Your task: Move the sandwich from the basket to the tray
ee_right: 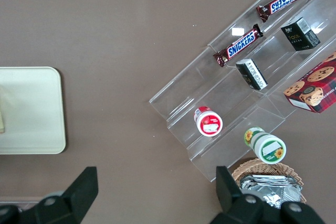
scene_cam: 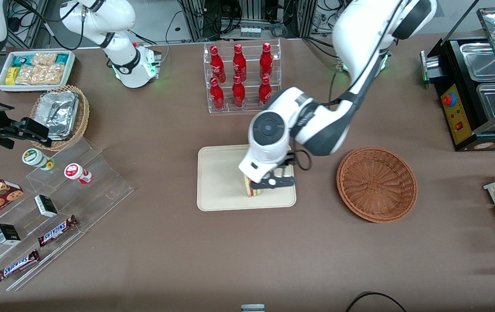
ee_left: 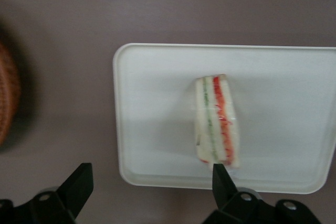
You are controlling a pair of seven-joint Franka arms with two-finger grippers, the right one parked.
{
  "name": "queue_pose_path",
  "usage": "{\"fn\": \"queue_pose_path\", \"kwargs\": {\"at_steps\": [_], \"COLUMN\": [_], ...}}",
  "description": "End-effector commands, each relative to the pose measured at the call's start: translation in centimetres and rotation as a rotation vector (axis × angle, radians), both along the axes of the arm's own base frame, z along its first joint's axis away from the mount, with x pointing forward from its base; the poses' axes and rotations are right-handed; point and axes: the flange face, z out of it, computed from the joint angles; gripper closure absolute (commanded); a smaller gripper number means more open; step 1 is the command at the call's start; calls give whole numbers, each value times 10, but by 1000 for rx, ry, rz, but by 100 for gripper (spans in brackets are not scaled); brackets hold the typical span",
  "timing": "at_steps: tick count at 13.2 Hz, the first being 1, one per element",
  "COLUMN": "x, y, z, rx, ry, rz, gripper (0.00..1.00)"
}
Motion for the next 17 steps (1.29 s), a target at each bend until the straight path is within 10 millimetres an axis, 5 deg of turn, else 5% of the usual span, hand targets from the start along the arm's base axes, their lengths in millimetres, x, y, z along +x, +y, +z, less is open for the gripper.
{"fn": "queue_pose_path", "kwargs": {"at_steps": [1,6,9,12,17], "x": [15,35,34,14,-15], "y": [71,207,264,311,359], "z": [27,51,68,96,146], "rx": [20,-4,-16,-43,-53], "ry": [14,46,52,44,76], "rz": [6,-103,-142,-167,-210], "gripper": [0,0,0,0,0]}}
